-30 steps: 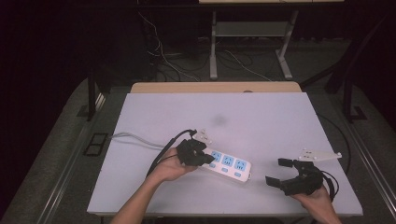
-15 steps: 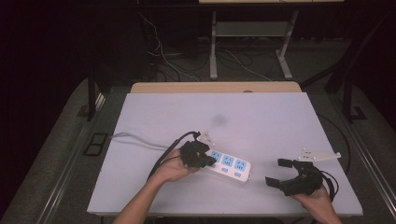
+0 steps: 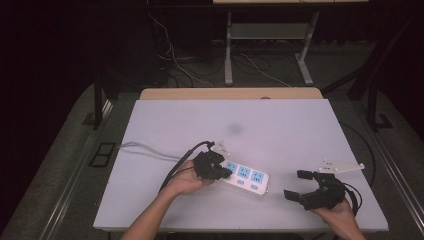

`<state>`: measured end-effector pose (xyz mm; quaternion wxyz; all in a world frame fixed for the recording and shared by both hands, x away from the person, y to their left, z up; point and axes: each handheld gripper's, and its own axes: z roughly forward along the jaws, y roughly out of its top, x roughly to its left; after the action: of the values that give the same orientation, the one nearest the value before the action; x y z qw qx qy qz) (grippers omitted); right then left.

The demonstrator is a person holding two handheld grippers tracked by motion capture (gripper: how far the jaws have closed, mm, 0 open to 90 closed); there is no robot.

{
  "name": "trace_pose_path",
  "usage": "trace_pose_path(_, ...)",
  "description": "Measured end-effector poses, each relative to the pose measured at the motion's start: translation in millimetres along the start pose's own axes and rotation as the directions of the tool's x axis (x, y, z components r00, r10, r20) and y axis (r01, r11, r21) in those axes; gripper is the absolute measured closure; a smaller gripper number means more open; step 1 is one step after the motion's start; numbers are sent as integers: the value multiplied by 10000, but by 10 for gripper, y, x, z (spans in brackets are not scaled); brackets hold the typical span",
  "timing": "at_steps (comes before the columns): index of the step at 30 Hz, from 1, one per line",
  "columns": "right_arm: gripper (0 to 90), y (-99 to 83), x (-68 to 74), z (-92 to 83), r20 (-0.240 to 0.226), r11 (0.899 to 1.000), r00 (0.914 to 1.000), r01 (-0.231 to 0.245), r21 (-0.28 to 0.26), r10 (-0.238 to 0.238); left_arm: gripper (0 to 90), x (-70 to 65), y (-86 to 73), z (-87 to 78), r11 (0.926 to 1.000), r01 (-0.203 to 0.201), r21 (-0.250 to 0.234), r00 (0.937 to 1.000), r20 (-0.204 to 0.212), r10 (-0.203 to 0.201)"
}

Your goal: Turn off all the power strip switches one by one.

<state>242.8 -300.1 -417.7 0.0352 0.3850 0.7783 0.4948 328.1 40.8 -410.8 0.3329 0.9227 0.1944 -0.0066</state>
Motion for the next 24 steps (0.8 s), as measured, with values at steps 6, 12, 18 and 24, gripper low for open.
trace_pose_path(6, 3, -1, 6, -1, 8, 10000, 10000, 18, 6, -18, 896, 29, -11, 2, 9999, 96, -62, 9997, 204, -95)
trace_pose_path(12, 3, 2, 13, -1, 9, 10000, 10000, 48, 13, -48, 898, 33, -19, 4, 9999, 39, -107, 9997, 255, -36)
trace_pose_path(18, 3, 2, 15, -10, 30, 10000, 10000, 70, -32, -70, 898, 42, -24, 9, 9996, 263, -46, 9992, 301, -262)
trace_pose_path(24, 3, 4, 14, -10, 33, 10000, 10000, 84, -30, -84, 898, 39, -24, 8, 9996, 273, -40, 9992, 277, -272)
